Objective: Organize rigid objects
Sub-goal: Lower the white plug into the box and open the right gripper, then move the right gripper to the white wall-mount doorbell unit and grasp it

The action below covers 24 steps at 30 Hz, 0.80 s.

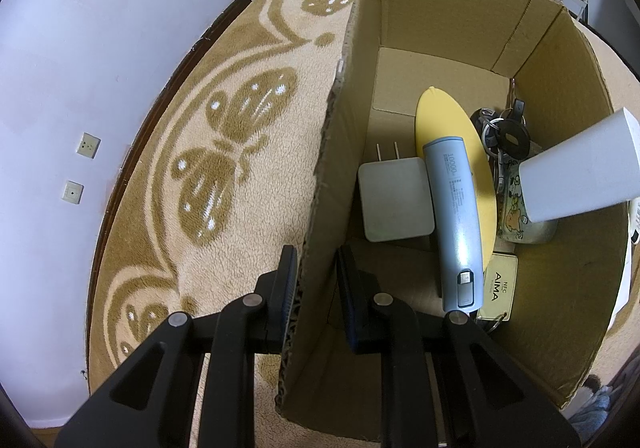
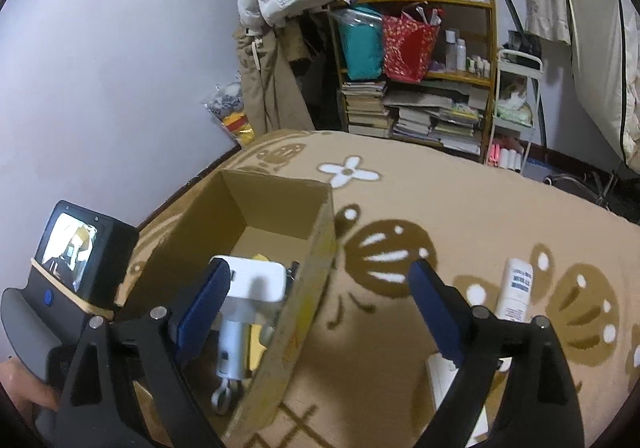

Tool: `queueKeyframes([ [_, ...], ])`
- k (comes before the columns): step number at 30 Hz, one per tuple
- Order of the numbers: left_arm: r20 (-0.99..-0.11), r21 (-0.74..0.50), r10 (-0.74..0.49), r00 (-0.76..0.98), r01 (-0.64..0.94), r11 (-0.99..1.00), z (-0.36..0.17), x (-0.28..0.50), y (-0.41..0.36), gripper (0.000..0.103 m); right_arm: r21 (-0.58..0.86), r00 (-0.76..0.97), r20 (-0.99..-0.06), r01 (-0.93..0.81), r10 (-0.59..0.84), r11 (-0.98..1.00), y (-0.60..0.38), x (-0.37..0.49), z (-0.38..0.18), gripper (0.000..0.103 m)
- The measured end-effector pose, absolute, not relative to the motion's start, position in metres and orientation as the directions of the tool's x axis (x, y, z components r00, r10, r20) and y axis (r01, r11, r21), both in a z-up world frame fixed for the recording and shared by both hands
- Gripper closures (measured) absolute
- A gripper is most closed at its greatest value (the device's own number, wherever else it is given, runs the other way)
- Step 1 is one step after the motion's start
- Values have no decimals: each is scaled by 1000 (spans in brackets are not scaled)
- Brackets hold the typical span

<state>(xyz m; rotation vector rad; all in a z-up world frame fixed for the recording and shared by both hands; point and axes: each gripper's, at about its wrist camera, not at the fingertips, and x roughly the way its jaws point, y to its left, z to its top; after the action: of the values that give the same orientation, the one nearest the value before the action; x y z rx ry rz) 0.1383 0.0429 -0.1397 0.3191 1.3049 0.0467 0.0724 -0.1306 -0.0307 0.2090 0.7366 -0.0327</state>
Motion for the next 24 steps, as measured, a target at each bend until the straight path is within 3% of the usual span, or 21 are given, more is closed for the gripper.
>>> queueKeyframes([
  [14,-938,261,216,270,146,954,-139,137,43,84,107,614,-790,131,4,986,-168,55,-68,8],
  [24,-939,260,215,269,145,955,-139,137,42,84,140,511,-859,178,30,974,-186,61,-111,8],
])
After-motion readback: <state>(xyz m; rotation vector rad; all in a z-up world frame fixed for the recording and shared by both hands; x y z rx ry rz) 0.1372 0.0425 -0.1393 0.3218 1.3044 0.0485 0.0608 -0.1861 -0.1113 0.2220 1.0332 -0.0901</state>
